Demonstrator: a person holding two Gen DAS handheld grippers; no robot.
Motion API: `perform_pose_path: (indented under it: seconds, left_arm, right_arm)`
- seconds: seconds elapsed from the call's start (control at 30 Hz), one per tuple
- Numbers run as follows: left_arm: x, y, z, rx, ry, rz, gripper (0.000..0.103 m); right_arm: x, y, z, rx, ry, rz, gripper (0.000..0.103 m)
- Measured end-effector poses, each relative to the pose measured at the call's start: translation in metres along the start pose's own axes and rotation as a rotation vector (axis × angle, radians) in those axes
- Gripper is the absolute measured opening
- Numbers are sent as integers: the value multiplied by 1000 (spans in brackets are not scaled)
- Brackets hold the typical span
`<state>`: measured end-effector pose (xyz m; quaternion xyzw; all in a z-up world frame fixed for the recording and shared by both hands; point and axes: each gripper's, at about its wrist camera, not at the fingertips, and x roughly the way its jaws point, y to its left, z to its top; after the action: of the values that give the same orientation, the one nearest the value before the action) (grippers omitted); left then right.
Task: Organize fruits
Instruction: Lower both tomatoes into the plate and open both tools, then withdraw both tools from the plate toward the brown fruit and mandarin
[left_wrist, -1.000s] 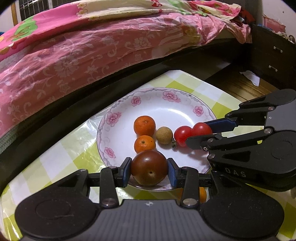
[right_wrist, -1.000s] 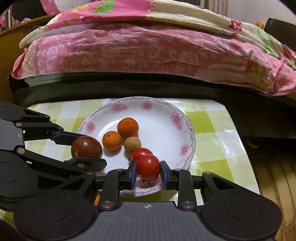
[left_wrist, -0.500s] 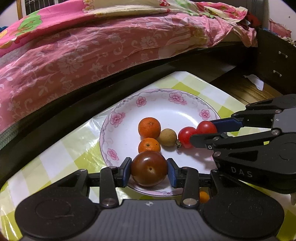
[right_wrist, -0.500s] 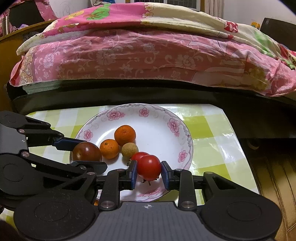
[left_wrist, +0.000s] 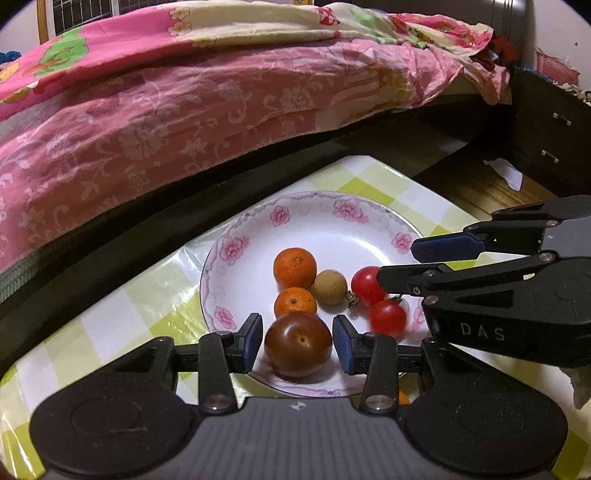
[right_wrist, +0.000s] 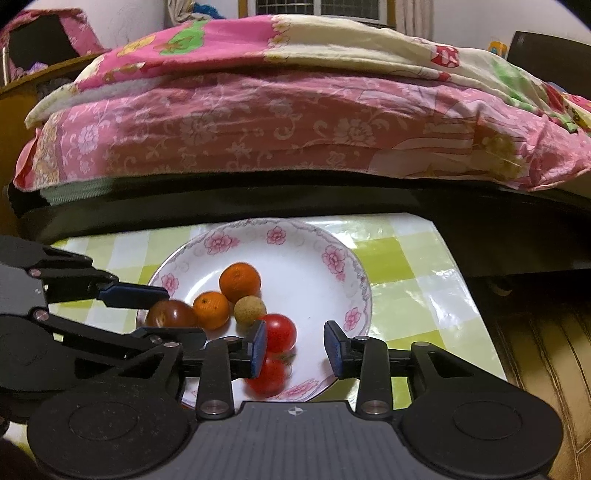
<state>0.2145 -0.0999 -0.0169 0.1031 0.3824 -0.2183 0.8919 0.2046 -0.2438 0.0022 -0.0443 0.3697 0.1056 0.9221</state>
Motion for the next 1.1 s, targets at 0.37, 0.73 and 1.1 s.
perform_pose_path:
  seconds: [0.37,0.73,1.1]
  left_arm:
    - [-17,4,3,-5,-30,4,49]
    - [-37,5,-13,18,-15,-32,49]
    - [-55,6,-42,69,40,-84,49]
  right_arm:
    - [-14,3,3,-1,-37,6,31]
    - [-31,9,-10,-31,-20,34,31]
    - [-36,30,-43,-131,93,155,32]
